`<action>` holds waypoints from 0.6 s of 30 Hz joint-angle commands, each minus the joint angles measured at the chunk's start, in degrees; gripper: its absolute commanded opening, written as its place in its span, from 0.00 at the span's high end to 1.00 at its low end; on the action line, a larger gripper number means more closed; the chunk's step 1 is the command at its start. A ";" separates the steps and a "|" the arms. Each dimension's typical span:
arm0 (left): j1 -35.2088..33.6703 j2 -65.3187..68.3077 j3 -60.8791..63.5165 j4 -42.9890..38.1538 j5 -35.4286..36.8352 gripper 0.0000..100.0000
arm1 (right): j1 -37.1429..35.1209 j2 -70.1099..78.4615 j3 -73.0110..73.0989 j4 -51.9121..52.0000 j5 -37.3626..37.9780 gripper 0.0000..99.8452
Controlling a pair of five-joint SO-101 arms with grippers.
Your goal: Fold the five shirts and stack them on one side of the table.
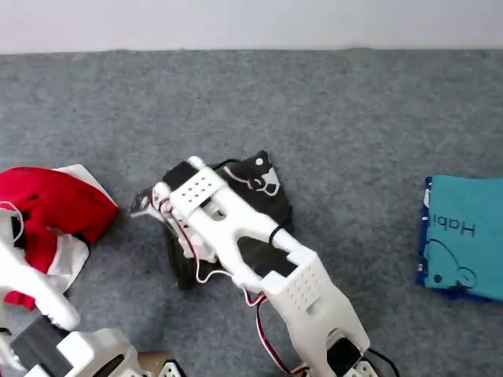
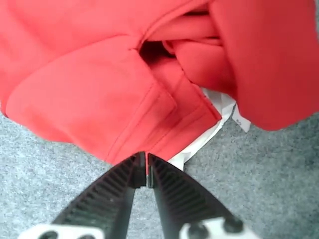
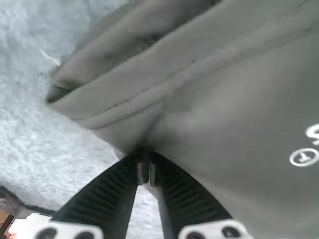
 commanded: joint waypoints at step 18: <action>0.18 -1.76 -0.31 -0.88 0.00 0.98 | 19.38 -12.44 -0.18 -25.19 -0.70 0.99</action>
